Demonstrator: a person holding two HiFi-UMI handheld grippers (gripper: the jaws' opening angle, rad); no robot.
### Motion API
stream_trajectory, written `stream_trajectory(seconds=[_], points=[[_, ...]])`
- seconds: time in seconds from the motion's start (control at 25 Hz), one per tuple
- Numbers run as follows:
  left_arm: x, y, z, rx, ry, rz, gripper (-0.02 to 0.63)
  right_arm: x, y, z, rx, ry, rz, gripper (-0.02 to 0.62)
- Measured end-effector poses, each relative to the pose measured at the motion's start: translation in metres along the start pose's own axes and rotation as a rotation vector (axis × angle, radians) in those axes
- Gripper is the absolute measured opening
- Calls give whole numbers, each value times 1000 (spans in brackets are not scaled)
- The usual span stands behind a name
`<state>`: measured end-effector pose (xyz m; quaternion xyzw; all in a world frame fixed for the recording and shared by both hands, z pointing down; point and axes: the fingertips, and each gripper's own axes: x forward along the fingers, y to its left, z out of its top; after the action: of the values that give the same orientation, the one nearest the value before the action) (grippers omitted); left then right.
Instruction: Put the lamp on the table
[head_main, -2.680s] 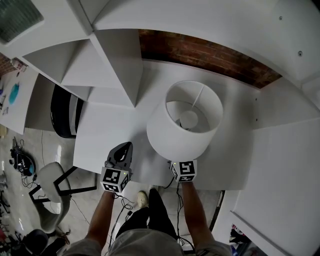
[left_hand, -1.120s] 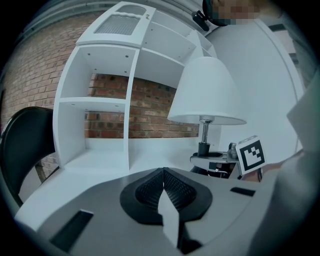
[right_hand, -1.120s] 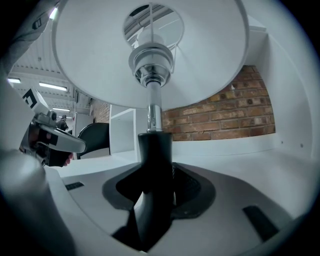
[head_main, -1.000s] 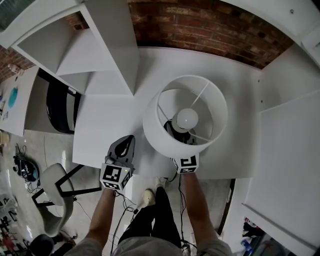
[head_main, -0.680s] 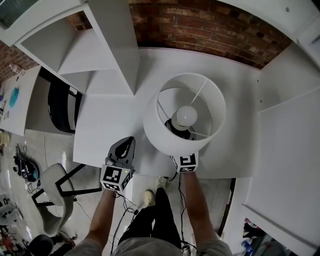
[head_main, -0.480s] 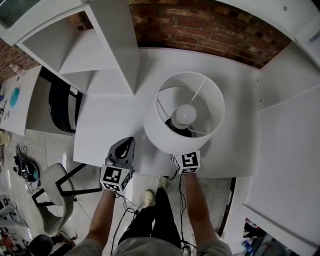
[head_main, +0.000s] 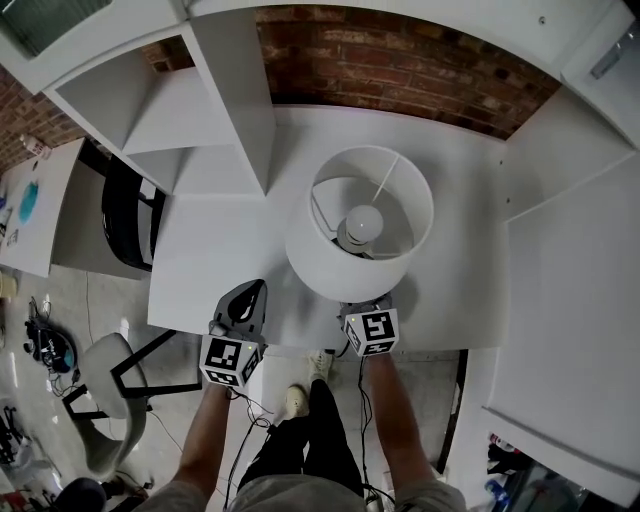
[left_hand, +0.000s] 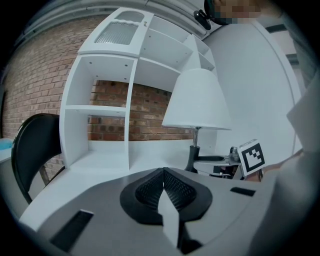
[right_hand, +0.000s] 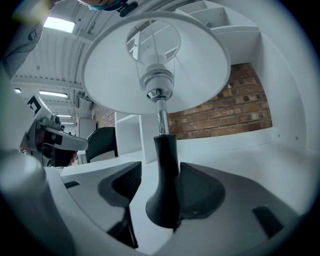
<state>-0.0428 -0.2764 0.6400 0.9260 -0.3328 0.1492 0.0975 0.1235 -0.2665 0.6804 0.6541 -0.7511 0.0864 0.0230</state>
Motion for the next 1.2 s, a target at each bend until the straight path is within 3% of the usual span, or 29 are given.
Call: stream_trajectory(seconds=[0.48, 1.2], points=[[-41, -19, 12, -5, -19, -18, 5, -57, 18, 11, 76, 18, -38, 238], [-130, -57, 60, 22, -111, -36, 5, -130, 97, 89, -16, 15, 0, 235]])
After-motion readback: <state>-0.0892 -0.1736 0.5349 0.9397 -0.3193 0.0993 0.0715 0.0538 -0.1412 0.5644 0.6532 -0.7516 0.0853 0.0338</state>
